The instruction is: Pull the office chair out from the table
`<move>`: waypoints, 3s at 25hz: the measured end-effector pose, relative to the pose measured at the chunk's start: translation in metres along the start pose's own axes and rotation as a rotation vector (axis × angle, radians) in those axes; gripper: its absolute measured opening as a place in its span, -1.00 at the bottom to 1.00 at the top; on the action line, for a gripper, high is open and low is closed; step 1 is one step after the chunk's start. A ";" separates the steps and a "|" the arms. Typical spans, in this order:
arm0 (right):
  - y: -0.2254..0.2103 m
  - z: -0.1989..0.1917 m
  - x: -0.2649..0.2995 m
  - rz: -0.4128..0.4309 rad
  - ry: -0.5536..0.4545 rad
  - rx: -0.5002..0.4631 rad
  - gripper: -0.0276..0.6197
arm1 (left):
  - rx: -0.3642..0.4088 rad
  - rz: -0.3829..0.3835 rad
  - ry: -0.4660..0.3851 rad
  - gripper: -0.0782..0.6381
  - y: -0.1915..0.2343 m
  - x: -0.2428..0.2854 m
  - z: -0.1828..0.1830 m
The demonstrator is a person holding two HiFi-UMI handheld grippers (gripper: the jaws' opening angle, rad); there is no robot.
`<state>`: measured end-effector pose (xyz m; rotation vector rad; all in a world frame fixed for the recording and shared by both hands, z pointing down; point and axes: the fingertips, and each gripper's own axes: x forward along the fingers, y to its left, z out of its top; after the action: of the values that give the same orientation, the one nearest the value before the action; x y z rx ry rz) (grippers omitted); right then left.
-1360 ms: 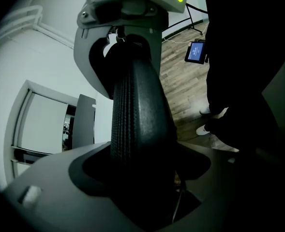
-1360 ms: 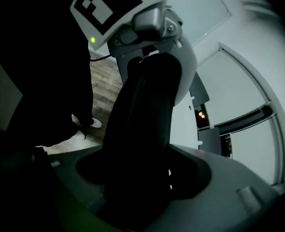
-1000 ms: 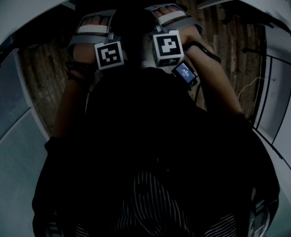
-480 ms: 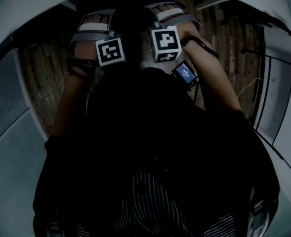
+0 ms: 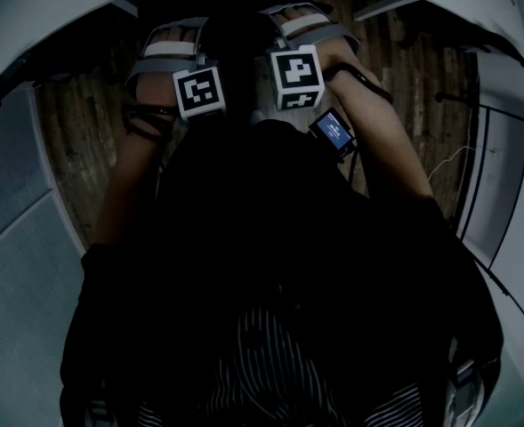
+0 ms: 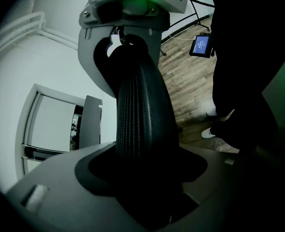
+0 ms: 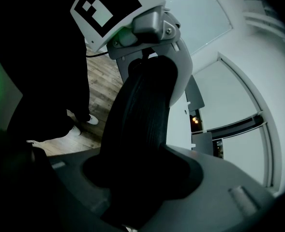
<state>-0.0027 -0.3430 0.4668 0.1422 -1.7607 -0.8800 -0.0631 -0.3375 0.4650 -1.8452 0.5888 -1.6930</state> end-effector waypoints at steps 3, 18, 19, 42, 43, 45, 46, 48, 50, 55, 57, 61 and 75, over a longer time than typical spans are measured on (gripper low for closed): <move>0.005 0.012 -0.013 0.004 -0.018 0.016 -0.23 | -0.015 -0.003 0.004 0.10 -0.011 -0.009 0.002; 0.067 0.037 -0.047 -0.009 -0.060 -0.042 -0.24 | -0.044 0.018 0.024 0.07 -0.071 -0.056 0.020; 0.071 0.043 -0.049 -0.004 -0.062 -0.037 -0.24 | -0.039 0.017 0.024 0.08 -0.076 -0.060 0.017; 0.177 0.137 -0.111 0.034 -0.002 0.066 -0.23 | 0.059 0.045 -0.048 0.02 -0.186 -0.157 0.006; 0.182 0.140 -0.114 0.034 0.002 0.067 -0.23 | 0.065 0.046 -0.050 0.02 -0.192 -0.160 0.006; 0.195 0.146 -0.119 0.039 0.014 0.069 -0.23 | 0.080 0.044 -0.052 0.02 -0.204 -0.166 0.006; 0.201 0.149 -0.121 0.041 0.020 0.072 -0.23 | 0.081 0.042 -0.056 0.02 -0.208 -0.170 0.006; 0.208 0.156 -0.126 0.033 0.029 0.078 -0.23 | 0.078 0.040 -0.065 0.04 -0.215 -0.178 0.005; 0.211 0.162 -0.129 0.013 0.037 0.080 -0.23 | 0.085 0.052 -0.065 0.05 -0.219 -0.183 0.002; 0.234 0.179 -0.143 0.019 0.055 0.103 -0.23 | 0.099 0.070 -0.076 0.05 -0.242 -0.202 0.002; 0.249 0.178 -0.159 0.018 0.059 0.112 -0.23 | 0.106 0.074 -0.078 0.03 -0.253 -0.215 0.016; 0.278 0.176 -0.189 0.016 0.063 0.116 -0.23 | 0.128 0.096 -0.065 0.04 -0.276 -0.237 0.042; 0.286 0.191 -0.192 -0.010 0.032 0.120 -0.23 | 0.140 0.075 -0.048 0.13 -0.293 -0.243 0.037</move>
<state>-0.0020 0.0504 0.4726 0.2424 -1.7841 -0.7750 -0.0674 0.0454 0.4765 -1.7385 0.5005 -1.5957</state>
